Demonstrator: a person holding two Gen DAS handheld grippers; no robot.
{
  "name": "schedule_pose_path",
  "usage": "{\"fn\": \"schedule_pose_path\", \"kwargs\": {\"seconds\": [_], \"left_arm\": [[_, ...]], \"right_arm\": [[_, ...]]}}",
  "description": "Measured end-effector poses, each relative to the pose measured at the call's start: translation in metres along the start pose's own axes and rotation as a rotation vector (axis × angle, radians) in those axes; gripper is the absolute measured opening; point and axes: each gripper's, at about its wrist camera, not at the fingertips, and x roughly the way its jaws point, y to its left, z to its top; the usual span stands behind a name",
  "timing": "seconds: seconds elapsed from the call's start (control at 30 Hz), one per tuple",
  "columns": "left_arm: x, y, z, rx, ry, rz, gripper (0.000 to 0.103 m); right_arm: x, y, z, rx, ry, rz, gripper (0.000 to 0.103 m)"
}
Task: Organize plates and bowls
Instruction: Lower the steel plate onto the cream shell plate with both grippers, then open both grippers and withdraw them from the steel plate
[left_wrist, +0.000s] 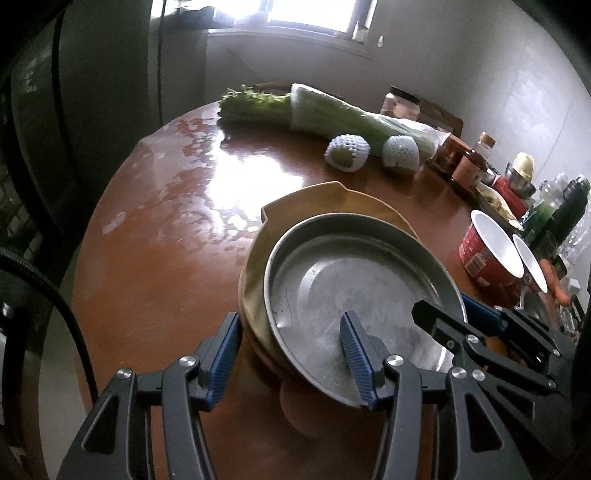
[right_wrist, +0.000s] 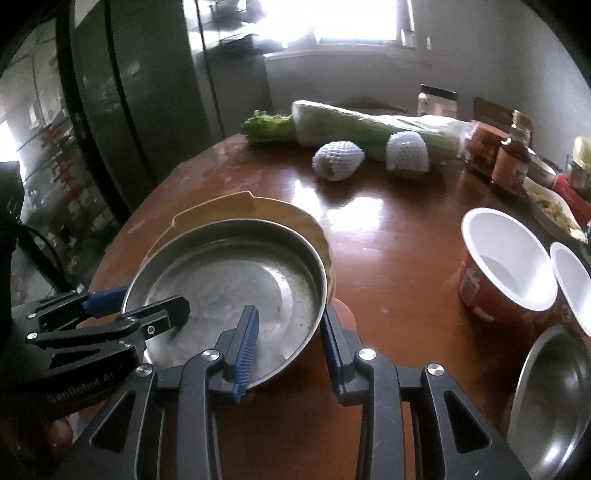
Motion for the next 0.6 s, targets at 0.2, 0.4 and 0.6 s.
{"fn": "schedule_pose_path", "kwargs": {"seconds": [0.2, 0.4, 0.6], "left_arm": [[0.004, -0.01, 0.005, 0.019, -0.004, 0.009, 0.055], [0.009, -0.014, 0.011, 0.027, -0.005, 0.014, 0.055], [0.017, -0.011, 0.018, 0.019, 0.0, 0.018, 0.055]], "right_arm": [[-0.002, -0.012, -0.002, 0.026, -0.009, -0.008, 0.035], [-0.002, -0.016, -0.001, 0.033, -0.017, -0.013, 0.035], [0.001, -0.015, 0.003, 0.035, -0.028, -0.013, 0.035]]}}
